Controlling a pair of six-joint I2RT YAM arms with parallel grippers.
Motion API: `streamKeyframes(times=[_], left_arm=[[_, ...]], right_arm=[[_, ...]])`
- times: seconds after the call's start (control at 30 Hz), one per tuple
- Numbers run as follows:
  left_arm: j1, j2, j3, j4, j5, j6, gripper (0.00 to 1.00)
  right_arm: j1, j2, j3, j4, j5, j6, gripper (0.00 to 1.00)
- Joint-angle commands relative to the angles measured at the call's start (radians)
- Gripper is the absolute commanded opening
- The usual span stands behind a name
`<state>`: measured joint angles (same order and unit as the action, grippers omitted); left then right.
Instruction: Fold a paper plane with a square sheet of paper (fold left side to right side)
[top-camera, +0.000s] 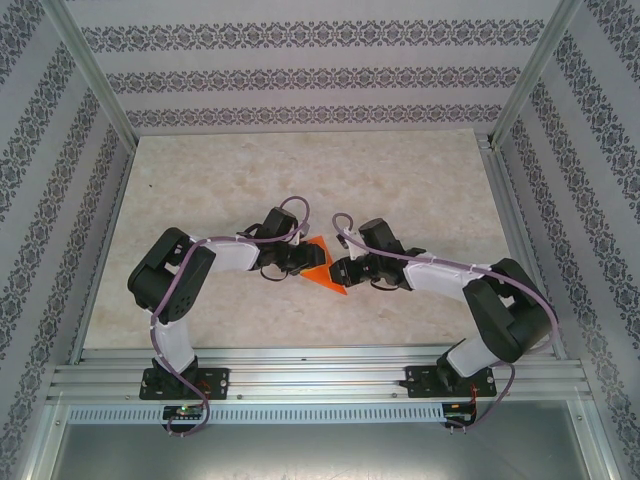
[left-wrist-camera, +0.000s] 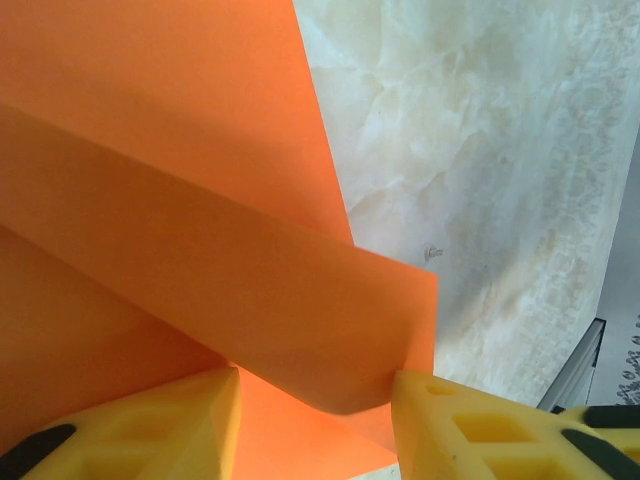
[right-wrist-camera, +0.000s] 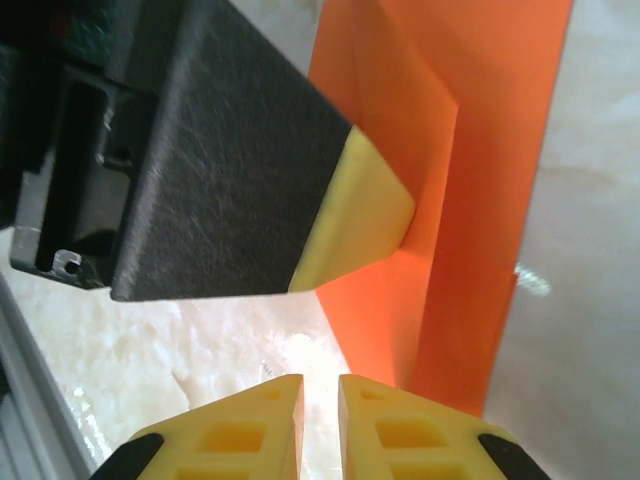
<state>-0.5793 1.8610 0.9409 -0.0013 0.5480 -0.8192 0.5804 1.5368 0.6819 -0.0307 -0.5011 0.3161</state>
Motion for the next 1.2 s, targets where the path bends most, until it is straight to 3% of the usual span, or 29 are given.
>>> streamKeyframes(times=[0.0, 0.6, 0.77, 0.9, 1.17], left_arm=[[-0.013, 0.051, -0.001, -0.091, -0.078, 0.042, 0.45], [-0.013, 0.083, 0.026, -0.159, -0.157, 0.021, 0.45], [-0.012, 0.087, 0.038, -0.162, -0.159, 0.010, 0.47], [-0.012, 0.091, 0.047, -0.167, -0.160, 0.005, 0.47], [-0.012, 0.096, 0.051, -0.170, -0.168, -0.001, 0.48]], right_arm=[[-0.014, 0.034, -0.023, 0.080, -0.071, 0.053, 0.17], [-0.043, 0.081, -0.019, 0.080, -0.081, 0.052, 0.16], [-0.050, 0.026, -0.015, 0.033, -0.043, 0.028, 0.20], [-0.057, -0.007, -0.016, -0.005, 0.009, 0.017, 0.29], [-0.060, 0.059, 0.012, -0.011, -0.013, 0.029, 0.29]])
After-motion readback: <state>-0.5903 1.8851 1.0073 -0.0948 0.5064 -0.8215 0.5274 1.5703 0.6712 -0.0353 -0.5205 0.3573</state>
